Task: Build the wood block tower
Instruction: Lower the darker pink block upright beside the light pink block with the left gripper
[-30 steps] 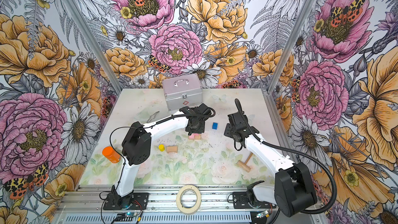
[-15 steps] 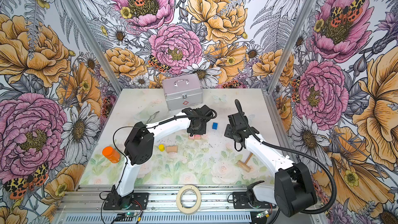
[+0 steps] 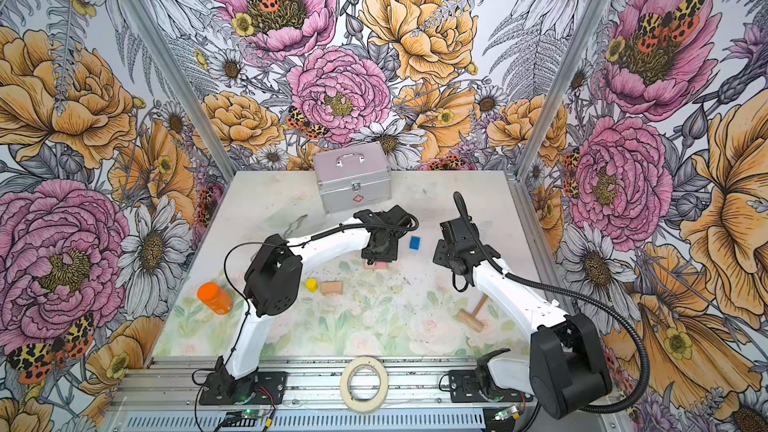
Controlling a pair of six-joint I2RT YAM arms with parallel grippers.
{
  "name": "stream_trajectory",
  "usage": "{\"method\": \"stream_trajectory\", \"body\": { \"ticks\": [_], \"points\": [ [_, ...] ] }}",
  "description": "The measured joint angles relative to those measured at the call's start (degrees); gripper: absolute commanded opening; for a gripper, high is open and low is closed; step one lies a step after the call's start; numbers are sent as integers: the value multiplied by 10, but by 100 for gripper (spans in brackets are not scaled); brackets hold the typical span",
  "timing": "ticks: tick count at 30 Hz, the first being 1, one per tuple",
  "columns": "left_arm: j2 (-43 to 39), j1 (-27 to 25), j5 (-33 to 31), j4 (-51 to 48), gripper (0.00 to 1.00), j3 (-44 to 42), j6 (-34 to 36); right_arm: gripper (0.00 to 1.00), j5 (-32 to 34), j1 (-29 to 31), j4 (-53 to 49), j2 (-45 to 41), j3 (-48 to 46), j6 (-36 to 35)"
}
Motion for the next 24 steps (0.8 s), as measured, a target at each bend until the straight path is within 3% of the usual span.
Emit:
{"method": "stream_trajectory", "body": {
  "ticks": [24],
  "points": [
    [2,0,0,-7,17,7,-12,60,0,0,0,0,-4,0]
  ]
}}
